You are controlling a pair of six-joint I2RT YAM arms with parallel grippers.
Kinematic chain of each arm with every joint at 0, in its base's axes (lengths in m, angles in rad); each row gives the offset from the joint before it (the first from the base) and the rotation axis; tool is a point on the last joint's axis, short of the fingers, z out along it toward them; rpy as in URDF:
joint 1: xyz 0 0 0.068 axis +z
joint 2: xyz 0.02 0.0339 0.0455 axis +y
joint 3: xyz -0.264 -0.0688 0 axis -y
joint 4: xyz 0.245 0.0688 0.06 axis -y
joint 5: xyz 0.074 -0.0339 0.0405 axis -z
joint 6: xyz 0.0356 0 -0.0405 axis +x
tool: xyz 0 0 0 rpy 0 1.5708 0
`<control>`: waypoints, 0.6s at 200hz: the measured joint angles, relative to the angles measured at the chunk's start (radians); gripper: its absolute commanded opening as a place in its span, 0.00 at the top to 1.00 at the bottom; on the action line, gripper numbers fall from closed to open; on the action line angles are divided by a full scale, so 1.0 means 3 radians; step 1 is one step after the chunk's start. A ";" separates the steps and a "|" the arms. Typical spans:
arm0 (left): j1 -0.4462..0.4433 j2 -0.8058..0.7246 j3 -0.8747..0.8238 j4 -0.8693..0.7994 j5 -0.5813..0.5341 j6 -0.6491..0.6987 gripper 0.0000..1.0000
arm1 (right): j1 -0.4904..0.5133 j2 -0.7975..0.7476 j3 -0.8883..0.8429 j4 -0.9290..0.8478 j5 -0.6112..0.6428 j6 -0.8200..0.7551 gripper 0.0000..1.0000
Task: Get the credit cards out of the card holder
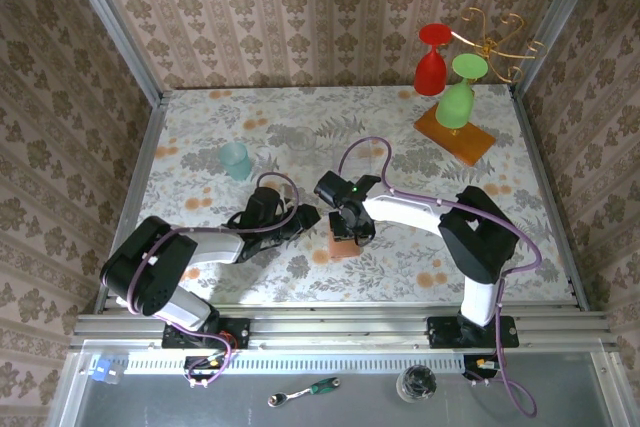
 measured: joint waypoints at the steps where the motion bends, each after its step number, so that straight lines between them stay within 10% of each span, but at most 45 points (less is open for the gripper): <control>1: -0.0001 0.0000 0.0000 0.0000 0.0000 0.0000 0.58 | 0.0000 0.0001 0.0000 0.0000 0.0000 0.0000 0.64; 120: -0.0050 -0.0010 0.0006 -0.0003 -0.0001 0.0000 0.62 | -0.0023 0.0041 -0.0022 0.0039 -0.0023 -0.0011 0.81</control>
